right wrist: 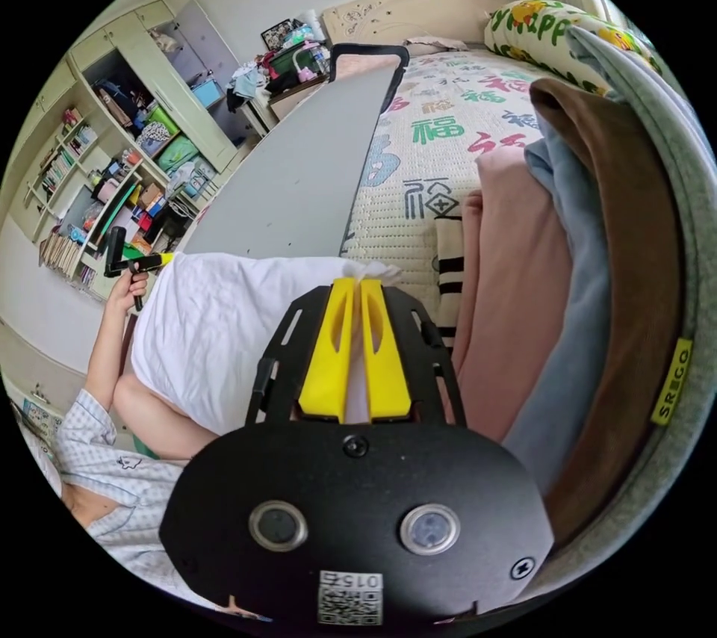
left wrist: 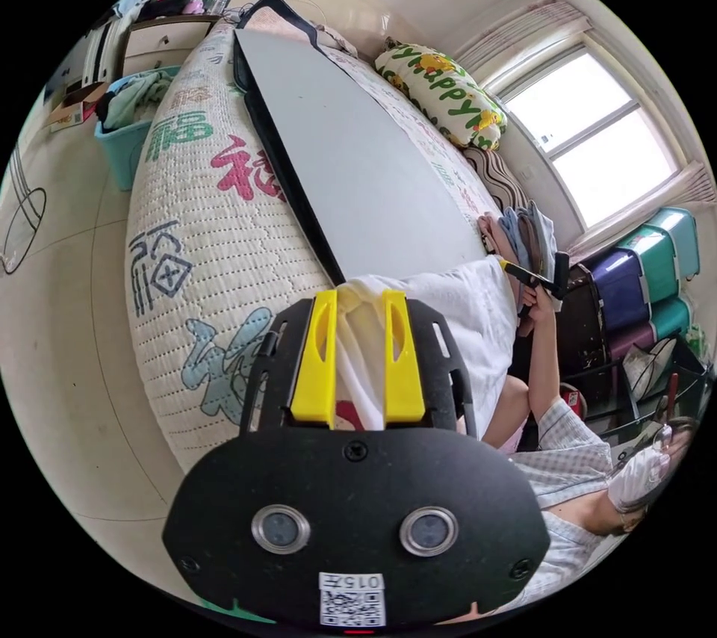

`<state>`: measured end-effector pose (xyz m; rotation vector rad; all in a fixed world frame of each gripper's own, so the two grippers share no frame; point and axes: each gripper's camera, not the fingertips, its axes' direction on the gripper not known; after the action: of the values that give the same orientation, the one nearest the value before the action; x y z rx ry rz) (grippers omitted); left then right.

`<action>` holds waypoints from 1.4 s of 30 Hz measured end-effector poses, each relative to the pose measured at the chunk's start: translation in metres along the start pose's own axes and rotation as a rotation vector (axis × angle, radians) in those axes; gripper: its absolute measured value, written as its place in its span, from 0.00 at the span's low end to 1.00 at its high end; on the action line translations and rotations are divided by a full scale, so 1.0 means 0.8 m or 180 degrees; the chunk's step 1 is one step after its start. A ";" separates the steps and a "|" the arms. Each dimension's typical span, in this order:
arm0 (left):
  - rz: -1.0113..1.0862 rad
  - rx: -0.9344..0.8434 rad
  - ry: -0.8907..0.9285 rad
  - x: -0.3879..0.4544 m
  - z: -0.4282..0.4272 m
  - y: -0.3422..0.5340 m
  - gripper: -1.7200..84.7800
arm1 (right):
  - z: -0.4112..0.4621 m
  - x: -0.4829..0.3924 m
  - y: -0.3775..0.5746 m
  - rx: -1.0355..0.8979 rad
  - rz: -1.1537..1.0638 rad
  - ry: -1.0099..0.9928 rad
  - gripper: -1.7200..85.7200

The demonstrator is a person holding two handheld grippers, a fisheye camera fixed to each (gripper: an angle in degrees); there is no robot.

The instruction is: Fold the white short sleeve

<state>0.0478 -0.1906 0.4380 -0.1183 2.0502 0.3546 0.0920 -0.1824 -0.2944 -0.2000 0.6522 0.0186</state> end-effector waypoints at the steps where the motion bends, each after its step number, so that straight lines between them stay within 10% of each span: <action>1: -0.0002 0.0030 -0.0007 -0.003 -0.002 0.001 0.10 | -0.002 -0.001 -0.001 0.0051 0.0010 0.0039 0.02; 17: -0.0032 0.1930 0.0490 -0.048 -0.159 0.045 0.01 | -0.060 0.004 -0.037 0.1159 0.0331 -0.0428 0.01; 26: -0.0002 0.0295 0.0649 -0.074 -0.061 0.007 0.12 | 0.002 0.009 -0.075 0.0466 0.0109 -0.0158 0.01; 42: -0.0156 0.0050 0.0649 -0.064 0.012 -0.013 0.03 | 0.016 0.025 -0.060 0.0352 0.0060 -0.0245 0.01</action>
<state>0.0835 -0.2005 0.4763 -0.2018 2.2464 0.3063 0.1199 -0.2279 -0.2879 -0.0861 0.5768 0.0084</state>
